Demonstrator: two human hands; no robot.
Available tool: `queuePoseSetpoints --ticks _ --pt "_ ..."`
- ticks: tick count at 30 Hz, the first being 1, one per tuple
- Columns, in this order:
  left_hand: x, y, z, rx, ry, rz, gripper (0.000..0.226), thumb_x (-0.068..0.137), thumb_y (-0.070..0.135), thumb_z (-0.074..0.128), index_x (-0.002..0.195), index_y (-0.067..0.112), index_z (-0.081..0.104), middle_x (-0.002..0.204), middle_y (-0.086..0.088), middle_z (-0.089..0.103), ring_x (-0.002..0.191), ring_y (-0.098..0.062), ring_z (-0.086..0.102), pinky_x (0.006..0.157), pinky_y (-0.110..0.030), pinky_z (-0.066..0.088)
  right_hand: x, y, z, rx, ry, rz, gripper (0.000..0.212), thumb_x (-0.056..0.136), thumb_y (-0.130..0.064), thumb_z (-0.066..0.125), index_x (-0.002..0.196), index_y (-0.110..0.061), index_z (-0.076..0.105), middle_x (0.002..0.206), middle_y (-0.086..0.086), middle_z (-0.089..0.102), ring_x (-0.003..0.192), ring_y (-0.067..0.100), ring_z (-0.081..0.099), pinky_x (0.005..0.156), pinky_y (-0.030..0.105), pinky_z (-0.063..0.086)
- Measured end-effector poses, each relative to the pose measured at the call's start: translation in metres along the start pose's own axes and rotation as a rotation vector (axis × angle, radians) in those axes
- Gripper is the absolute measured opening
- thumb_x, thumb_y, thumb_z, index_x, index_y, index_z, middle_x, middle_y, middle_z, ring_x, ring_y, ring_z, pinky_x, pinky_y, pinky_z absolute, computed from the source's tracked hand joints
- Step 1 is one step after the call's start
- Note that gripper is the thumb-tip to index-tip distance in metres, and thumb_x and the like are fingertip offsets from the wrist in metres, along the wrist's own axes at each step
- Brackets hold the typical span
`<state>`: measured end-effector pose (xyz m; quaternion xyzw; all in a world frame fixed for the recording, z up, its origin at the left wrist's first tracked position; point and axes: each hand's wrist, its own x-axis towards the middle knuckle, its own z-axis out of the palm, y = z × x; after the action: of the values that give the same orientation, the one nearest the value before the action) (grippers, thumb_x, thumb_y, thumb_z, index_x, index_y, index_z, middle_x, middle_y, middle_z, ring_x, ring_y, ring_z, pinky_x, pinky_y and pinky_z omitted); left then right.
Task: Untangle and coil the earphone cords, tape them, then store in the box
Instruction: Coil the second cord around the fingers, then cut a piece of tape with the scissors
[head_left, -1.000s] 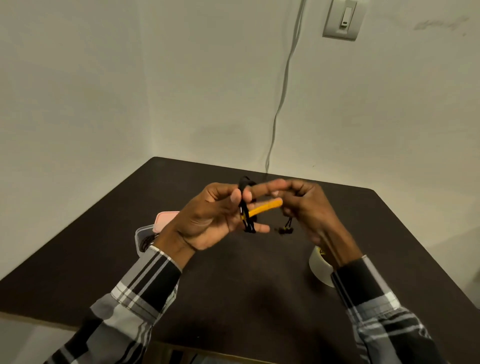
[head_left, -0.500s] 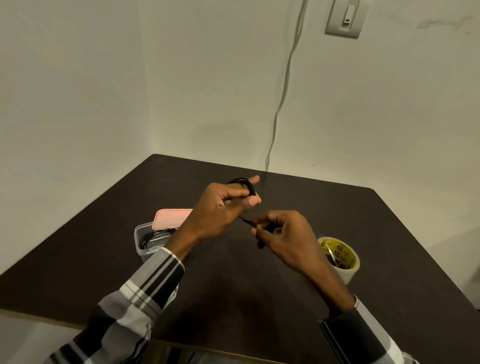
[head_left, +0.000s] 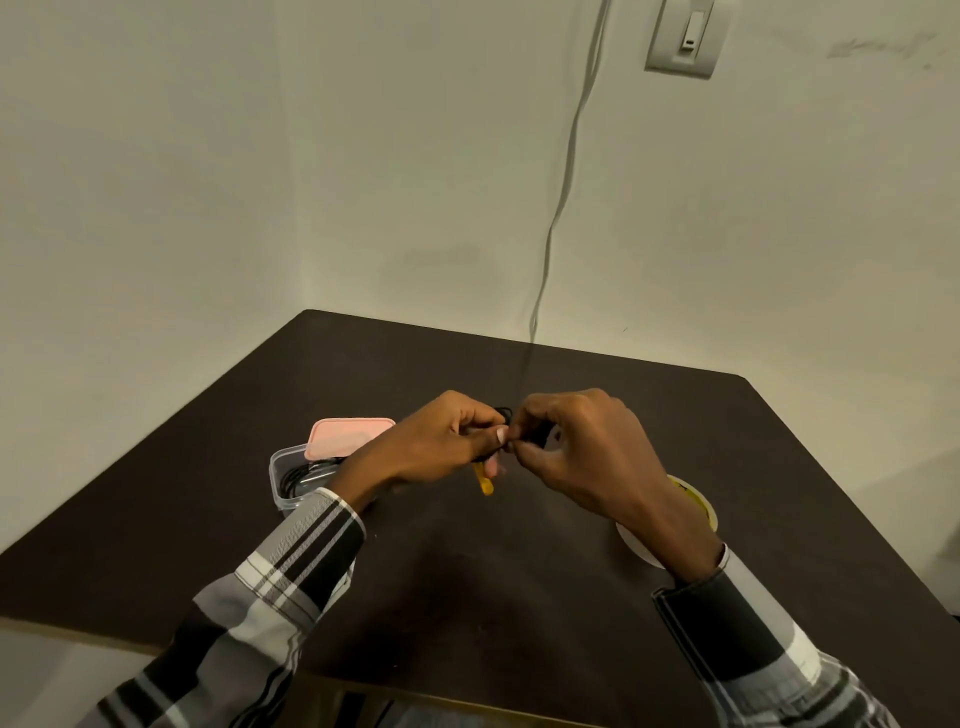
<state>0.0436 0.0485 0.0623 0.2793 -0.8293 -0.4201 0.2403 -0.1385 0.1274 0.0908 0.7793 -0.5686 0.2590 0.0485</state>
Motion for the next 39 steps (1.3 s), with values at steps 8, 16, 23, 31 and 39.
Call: queuePoseSetpoints --ticks 8,16,23,31,39 --pt "-0.006 0.002 0.015 -0.345 -0.027 -0.130 0.027 0.106 0.021 0.037 0.088 0.011 0.055 0.059 0.003 0.037 0.053 -0.014 0.051 0.073 -0.040 0.053 0.020 0.012 -0.006 0.135 -0.135 -0.052 0.004 0.081 -0.032 0.071 0.084 -0.033 0.071 0.070 -0.021 0.067 0.072 -0.001 0.065 0.066 0.037 0.057" --pt "0.010 -0.001 0.038 -1.143 0.140 -0.385 0.031 0.106 0.026 0.033 0.082 0.018 0.050 0.046 0.010 0.027 0.040 -0.006 0.038 0.080 -0.069 0.050 0.022 0.033 -0.018 0.175 0.049 0.143 0.024 0.087 -0.052 0.066 0.098 -0.032 0.072 0.096 -0.018 0.072 0.089 -0.003 0.066 0.077 0.033 0.058" --pt "0.023 -0.017 0.053 -1.252 0.302 -0.563 0.036 0.104 0.015 0.027 0.074 0.018 0.047 0.040 0.006 0.033 0.061 -0.013 0.059 0.089 -0.077 0.037 -0.039 0.096 -0.068 0.089 0.162 0.518 0.008 0.090 -0.034 0.070 0.089 -0.027 0.071 0.083 -0.010 0.070 0.076 0.001 0.064 0.065 0.021 0.049" --pt "0.037 -0.024 0.084 -1.253 0.318 -0.655 0.038 0.106 0.024 0.026 0.075 0.019 0.046 0.060 -0.002 0.061 0.078 -0.033 0.075 0.098 -0.081 0.023 -0.077 0.119 -0.040 -0.005 -0.319 0.695 0.011 0.089 -0.030 0.071 0.095 -0.021 0.074 0.090 -0.005 0.071 0.069 0.003 0.061 0.066 0.027 0.053" --pt "0.037 -0.023 0.086 -1.227 0.317 -0.644 0.041 0.107 0.036 0.027 0.074 0.019 0.043 0.060 -0.002 0.061 0.098 -0.036 0.069 0.096 -0.082 0.026 -0.062 0.127 0.002 -0.220 -0.374 0.741 0.038 0.085 -0.045 0.071 0.113 -0.019 0.067 0.102 0.001 0.068 0.088 0.018 0.064 0.075 0.036 0.057"
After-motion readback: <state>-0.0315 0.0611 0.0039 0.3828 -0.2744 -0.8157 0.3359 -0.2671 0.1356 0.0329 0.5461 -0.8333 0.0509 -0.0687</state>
